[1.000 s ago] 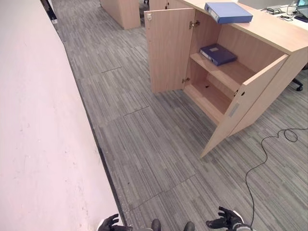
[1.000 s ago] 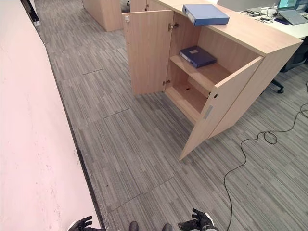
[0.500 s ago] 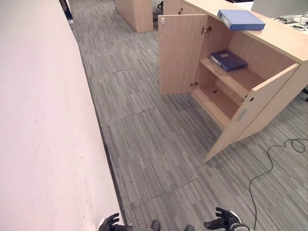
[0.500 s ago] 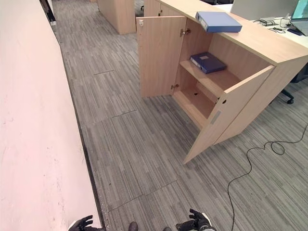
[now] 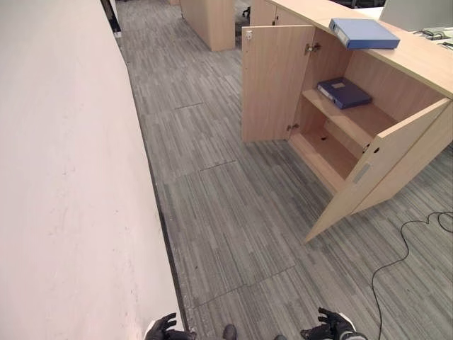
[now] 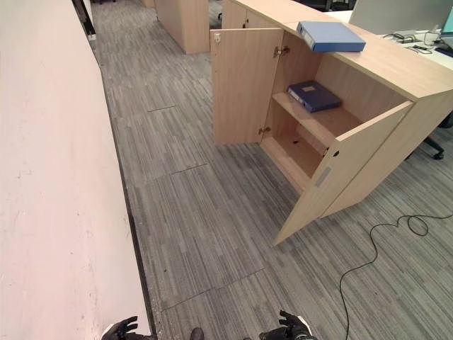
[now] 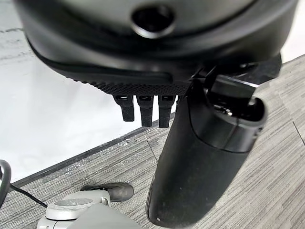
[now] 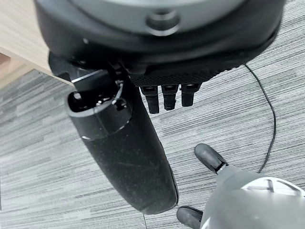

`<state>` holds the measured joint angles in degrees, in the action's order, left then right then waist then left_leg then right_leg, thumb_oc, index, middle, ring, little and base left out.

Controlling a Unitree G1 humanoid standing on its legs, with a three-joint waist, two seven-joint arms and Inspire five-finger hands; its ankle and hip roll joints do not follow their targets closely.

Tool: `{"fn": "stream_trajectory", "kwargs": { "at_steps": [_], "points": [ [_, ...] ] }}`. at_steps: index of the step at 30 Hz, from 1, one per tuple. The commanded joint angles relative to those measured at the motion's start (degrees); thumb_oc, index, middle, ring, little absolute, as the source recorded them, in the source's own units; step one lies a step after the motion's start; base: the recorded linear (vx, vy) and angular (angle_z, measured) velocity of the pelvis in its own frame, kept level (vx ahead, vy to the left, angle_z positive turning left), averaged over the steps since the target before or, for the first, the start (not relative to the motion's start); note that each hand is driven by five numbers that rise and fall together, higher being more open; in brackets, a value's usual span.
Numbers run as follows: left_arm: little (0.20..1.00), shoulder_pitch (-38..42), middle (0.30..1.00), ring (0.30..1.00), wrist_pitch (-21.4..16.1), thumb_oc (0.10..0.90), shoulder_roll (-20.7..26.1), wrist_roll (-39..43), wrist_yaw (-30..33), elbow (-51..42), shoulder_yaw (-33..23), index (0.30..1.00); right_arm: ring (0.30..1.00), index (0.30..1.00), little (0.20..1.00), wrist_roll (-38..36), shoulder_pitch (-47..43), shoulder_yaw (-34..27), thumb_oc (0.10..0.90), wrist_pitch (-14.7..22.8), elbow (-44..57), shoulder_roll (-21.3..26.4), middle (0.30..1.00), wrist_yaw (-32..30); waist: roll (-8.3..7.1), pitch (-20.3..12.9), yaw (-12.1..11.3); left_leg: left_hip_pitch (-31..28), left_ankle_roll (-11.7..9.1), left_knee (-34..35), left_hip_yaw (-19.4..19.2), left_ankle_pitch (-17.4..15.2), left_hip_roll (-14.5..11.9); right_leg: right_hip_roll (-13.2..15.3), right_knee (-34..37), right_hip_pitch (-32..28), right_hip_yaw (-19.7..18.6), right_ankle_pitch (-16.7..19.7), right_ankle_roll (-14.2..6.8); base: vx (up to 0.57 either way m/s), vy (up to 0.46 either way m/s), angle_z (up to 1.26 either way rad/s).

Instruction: Put the empty folder in the office cabinet

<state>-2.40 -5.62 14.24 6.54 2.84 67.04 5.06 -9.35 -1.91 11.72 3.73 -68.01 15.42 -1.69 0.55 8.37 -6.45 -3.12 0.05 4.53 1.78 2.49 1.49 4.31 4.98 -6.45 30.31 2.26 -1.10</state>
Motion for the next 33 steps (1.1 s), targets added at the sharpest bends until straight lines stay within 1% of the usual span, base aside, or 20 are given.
{"fn": "stream_trajectory", "kwargs": {
  "at_steps": [1, 5, 8, 13, 21, 29, 33],
  "points": [
    [0.900, 3.92, 0.900, 0.900, -1.43, 0.800, 1.26, 2.32, 0.29, 2.74, 0.01, 0.900, 0.900, 0.900, 0.900, -0.12, -3.01, 0.69, 0.800, 1.52, -0.12, 2.28, 0.900, -0.32, -0.02, 2.35, -1.16, 1.85, -5.26, -3.68, -1.28, -3.27, -6.49, 1.99, -0.64, -3.60, -3.24, -7.39, -3.44, 0.01, -0.101, 0.03],
    [0.900, 3.87, 0.900, 0.900, -1.41, 0.800, 1.03, 2.84, 0.37, 3.05, -0.35, 0.900, 0.900, 0.900, 0.900, 0.12, -3.59, 1.20, 0.800, 1.51, -0.42, 2.66, 0.900, -0.42, -0.10, 3.12, -1.55, 2.93, -5.79, -6.89, -1.46, -3.99, -6.89, 1.37, -0.47, -3.25, -4.00, -7.63, -2.88, 0.01, -0.097, 0.00],
    [0.900, 3.74, 0.900, 0.900, -1.45, 0.800, 0.63, 3.16, 0.27, 2.97, -0.37, 0.900, 0.900, 0.900, 0.900, 0.35, -3.83, 1.36, 0.800, 1.51, -0.36, 3.48, 0.900, -0.43, -0.06, 3.46, -1.80, 3.43, -6.24, -8.46, -1.79, -4.21, -7.14, 1.08, -0.17, -3.35, -3.70, -7.72, -2.68, 0.00, -0.059, -0.01],
    [0.900, 3.07, 0.900, 0.900, -1.32, 0.800, 0.46, 2.92, 0.01, 2.84, -0.05, 0.900, 0.900, 0.900, 0.900, 0.27, -3.77, 1.33, 0.800, 1.69, -0.49, 4.19, 0.900, -0.42, 0.31, 3.13, -1.63, 2.27, -6.26, -7.10, -2.47, -3.67, -7.92, 0.42, 0.02, -3.97, -3.76, -8.02, -2.45, 0.01, -0.033, -0.05],
    [0.900, 3.09, 0.900, 0.900, -1.17, 0.800, 0.57, 3.08, 0.05, 2.68, -0.16, 0.900, 0.900, 0.900, 0.900, -0.14, -3.48, 0.84, 0.800, 1.69, -0.86, 4.12, 0.900, -0.48, 0.46, 2.47, -1.24, 1.12, -6.01, -4.39, -2.82, -3.04, -8.17, 0.47, -0.02, -3.91, -3.57, -7.62, -2.77, 0.00, -0.001, -0.01],
    [0.900, 2.95, 0.900, 0.900, -1.19, 0.800, 0.42, 2.50, -0.04, 2.82, -0.08, 0.900, 0.900, 0.900, 0.900, 0.03, -2.97, 0.85, 0.800, 1.26, -1.26, 3.46, 0.900, -0.31, 0.34, 2.07, -1.19, 0.32, -5.63, -2.90, -2.90, -3.03, -7.85, 1.06, -0.06, -3.78, -3.76, -6.95, -3.34, 0.00, 0.026, -0.02],
    [0.900, 2.77, 0.900, 0.900, -0.98, 0.800, 0.47, 2.21, -0.05, 3.22, -0.04, 0.900, 0.900, 0.900, 0.900, 0.18, -2.81, 0.92, 0.800, 1.04, -1.36, 2.92, 0.900, -0.27, 0.27, 1.90, -1.01, 0.12, -5.16, -2.76, -2.75, -3.33, -7.22, 1.62, -0.34, -3.79, -3.97, -6.66, -3.60, 0.00, 0.049, 0.00]
  ]
}}
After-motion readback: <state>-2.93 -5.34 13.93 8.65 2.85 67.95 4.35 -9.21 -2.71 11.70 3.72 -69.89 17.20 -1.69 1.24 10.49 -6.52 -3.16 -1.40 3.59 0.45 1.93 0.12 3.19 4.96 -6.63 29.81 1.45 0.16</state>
